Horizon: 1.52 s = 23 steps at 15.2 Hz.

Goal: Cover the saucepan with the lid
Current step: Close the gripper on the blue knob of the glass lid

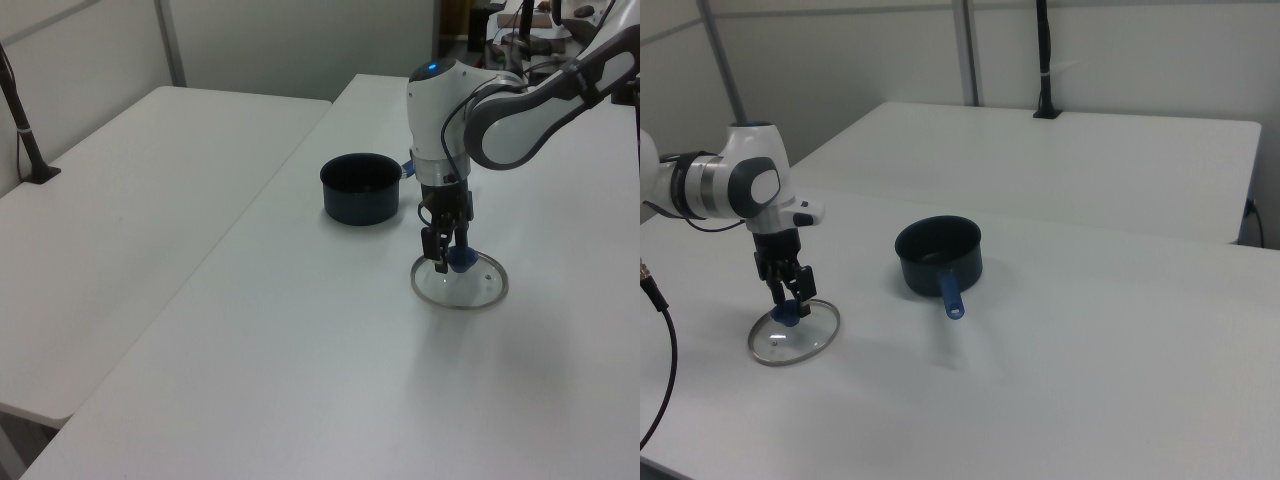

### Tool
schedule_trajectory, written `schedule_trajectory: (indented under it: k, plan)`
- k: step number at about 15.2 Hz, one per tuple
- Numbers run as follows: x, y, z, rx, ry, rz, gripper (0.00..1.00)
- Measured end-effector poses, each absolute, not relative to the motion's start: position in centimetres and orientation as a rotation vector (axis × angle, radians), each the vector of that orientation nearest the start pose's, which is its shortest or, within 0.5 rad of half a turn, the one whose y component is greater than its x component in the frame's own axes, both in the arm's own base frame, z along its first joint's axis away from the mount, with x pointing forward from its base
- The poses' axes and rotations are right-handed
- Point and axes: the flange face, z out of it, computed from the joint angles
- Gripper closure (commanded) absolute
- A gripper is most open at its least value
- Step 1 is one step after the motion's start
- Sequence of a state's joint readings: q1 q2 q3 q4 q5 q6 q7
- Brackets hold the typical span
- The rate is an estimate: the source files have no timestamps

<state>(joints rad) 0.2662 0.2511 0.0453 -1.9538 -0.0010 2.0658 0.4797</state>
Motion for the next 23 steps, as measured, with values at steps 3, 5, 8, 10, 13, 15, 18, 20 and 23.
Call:
schedule_trajectory:
  k: [3, 5, 8, 10, 13, 15, 18, 20, 23]
  plan:
    - [56.1, 18.0, 34.0, -3.167, 0.268, 0.210, 0.09]
    - [56.1, 18.0, 34.0, -3.167, 0.268, 0.211, 0.09]
    - [56.0, 18.0, 34.0, -3.168, 0.264, 0.213, 0.09]
    - [55.9, 17.9, 34.6, -3.169, 0.257, 0.212, 0.09]
    - [54.8, 17.7, 35.8, -3.169, 0.251, 0.198, 0.09]
    - [54.3, 17.6, 35.9, -3.171, 0.248, 0.202, 0.09]
    - [53.9, 17.6, 35.5, -3.174, 0.246, 0.219, 0.09]
    - [53.7, 17.5, 35.2, -3.176, 0.246, 0.226, 0.09]
    - [53.7, 17.5, 35.0, -3.176, 0.246, 0.228, 0.09]
